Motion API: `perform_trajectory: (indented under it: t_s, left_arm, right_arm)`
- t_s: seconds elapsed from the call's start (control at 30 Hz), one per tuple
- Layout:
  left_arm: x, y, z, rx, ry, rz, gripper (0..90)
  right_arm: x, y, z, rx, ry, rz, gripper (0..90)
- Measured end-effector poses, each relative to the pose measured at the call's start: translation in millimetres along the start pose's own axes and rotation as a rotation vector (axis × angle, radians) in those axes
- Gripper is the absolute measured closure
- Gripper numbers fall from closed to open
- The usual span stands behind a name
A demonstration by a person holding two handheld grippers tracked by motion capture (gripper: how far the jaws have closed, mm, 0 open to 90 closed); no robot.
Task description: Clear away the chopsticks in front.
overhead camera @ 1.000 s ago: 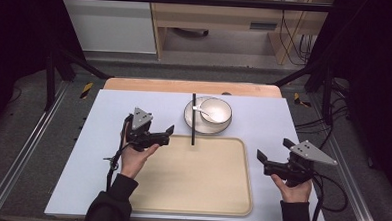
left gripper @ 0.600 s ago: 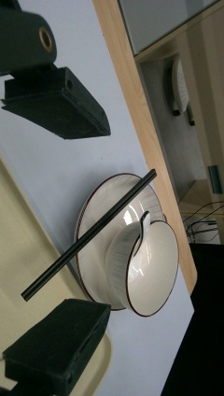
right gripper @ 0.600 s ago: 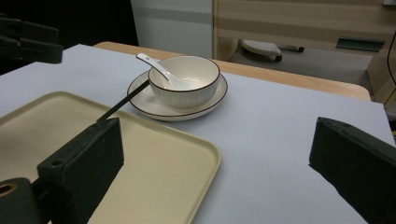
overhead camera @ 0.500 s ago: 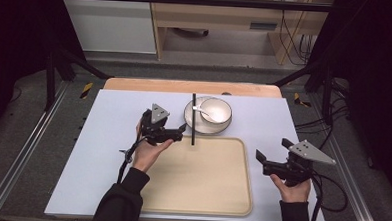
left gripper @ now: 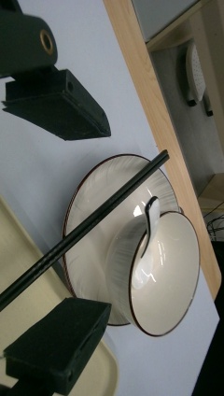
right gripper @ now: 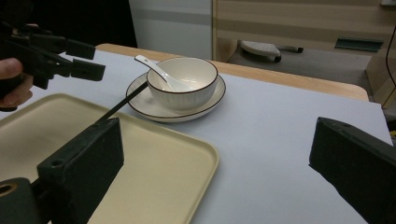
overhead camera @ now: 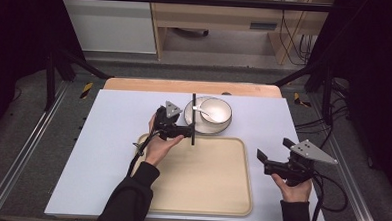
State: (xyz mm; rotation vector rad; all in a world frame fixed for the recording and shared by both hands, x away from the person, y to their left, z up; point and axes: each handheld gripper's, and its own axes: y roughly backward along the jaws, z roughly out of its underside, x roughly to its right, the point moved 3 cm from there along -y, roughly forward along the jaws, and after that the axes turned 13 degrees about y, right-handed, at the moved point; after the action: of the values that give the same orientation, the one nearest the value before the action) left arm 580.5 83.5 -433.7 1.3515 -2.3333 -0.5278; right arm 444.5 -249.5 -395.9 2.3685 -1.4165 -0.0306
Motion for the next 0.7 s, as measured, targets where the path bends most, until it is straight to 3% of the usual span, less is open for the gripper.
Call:
perform_trajectory:
  t_s: [0.43,0.7]
  left_arm:
    - [-2.7,-26.4,3.9,-0.046,0.002,-0.011,15.4]
    - [-6.7,-39.6,-1.6,-0.052,0.020,-0.017,21.4]
  right_arm:
    - [1.3,-1.0,0.8,-0.002,-0.002,0.001,3.1]
    - [0.3,-2.1,1.0,-0.007,0.001,-0.004,3.1]
